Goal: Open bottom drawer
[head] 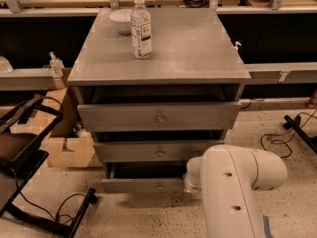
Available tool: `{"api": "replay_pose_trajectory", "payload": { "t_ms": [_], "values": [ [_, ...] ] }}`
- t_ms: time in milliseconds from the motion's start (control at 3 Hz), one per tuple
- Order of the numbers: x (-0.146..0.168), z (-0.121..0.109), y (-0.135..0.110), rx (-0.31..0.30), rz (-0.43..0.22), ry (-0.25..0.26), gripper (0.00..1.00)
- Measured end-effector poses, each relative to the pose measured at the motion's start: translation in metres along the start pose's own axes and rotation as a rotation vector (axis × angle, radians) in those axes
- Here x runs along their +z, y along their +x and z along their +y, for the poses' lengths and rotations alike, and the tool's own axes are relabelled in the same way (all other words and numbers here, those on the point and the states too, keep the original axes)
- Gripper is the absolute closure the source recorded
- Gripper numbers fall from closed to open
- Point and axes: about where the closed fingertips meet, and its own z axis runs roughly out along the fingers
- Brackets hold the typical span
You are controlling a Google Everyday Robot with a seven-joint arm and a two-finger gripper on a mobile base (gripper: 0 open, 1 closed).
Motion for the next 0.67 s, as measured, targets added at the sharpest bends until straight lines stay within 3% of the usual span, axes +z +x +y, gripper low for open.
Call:
{"api": "replay_pose_trajectory", "payload": {
  "t_ms": [333,667],
  "values": [
    [-0.0004,0.0,-0.0001,0.0,0.0,0.0,0.84],
    [-0.0005,0.0,-0.0001,0.0,0.0,0.0,0.61]
  ]
}}
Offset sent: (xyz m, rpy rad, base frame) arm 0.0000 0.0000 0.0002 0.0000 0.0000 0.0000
